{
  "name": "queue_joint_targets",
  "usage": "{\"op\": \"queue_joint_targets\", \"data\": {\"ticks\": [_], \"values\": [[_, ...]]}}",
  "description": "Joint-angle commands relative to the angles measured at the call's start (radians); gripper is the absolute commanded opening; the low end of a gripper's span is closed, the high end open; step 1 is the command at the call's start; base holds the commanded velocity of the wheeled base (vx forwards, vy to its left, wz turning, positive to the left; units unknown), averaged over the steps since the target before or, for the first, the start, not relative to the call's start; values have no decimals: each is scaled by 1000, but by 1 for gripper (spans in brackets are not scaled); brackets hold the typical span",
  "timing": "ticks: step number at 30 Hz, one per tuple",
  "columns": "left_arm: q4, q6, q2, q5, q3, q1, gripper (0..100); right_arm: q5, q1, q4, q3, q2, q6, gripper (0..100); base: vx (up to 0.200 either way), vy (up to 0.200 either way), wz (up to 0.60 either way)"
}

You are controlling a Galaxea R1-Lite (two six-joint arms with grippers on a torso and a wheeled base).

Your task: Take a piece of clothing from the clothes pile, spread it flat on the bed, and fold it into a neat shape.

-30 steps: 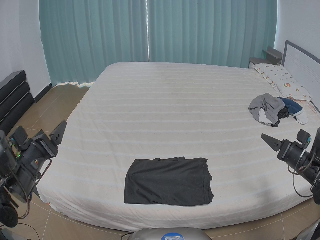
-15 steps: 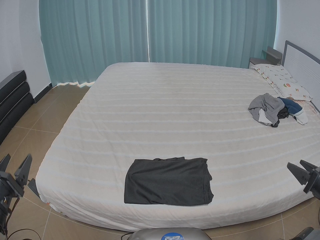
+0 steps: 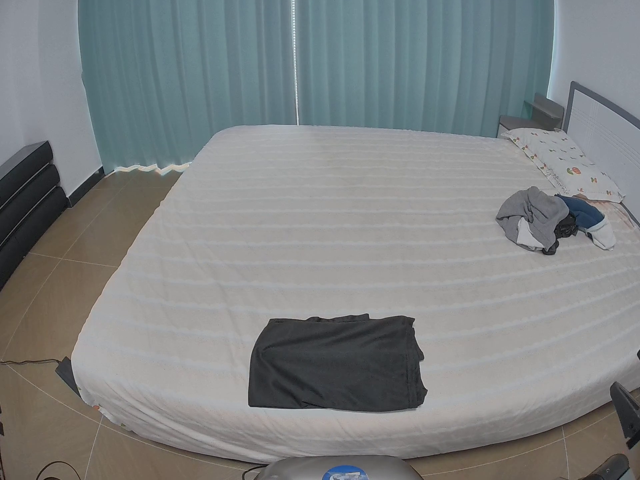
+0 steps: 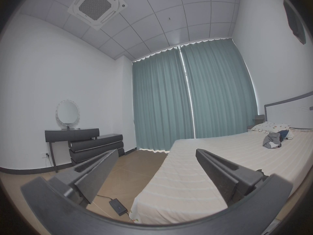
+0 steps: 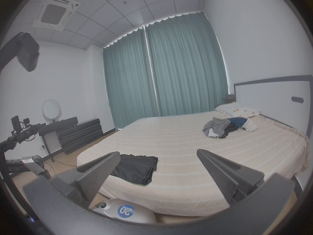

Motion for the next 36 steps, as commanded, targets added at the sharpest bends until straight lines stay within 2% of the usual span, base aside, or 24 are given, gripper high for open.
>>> {"op": "queue_joint_targets", "data": {"ticks": [1, 3, 6, 15, 20, 22, 23, 24, 30, 36], "values": [[19, 6, -94, -9, 1, 34, 100, -1, -37, 82, -5, -152, -31, 100, 0, 0, 0], [18, 4, -94, -11, -1, 34, 100, 1, -46, 99, -3, -174, -38, 100, 0, 0, 0], [15, -4, -94, -16, 7, 34, 100, -8, -55, 101, 14, -198, -95, 100, 0, 0, 0], [25, -25, -95, 3, -24, 36, 100, -4, -55, 96, 23, -198, -130, 100, 0, 0, 0], [16, -25, -95, -9, 13, 34, 100, -30, -55, 46, 127, -198, -187, 100, 0, 0, 0], [13, -27, -95, -52, 28, 34, 100, -66, -55, -70, 196, -198, -196, 100, 0, 0, 0], [13, -27, -95, -52, 28, 34, 100, -66, -55, -70, 196, -198, -196, 100, 0, 0, 0], [-8, -28, -95, -114, 63, 34, 100, -83, -55, -157, 251, -198, -218, 100, 0, 0, 0], [-198, -11, -95, -171, 244, 34, 100, -143, -55, -162, 251, -198, -212, 100, 0, 0, 0], [-203, -13, -95, -213, 266, 34, 100, -168, -55, -129, 251, -198, -195, 100, 0, 0, 0]]}}
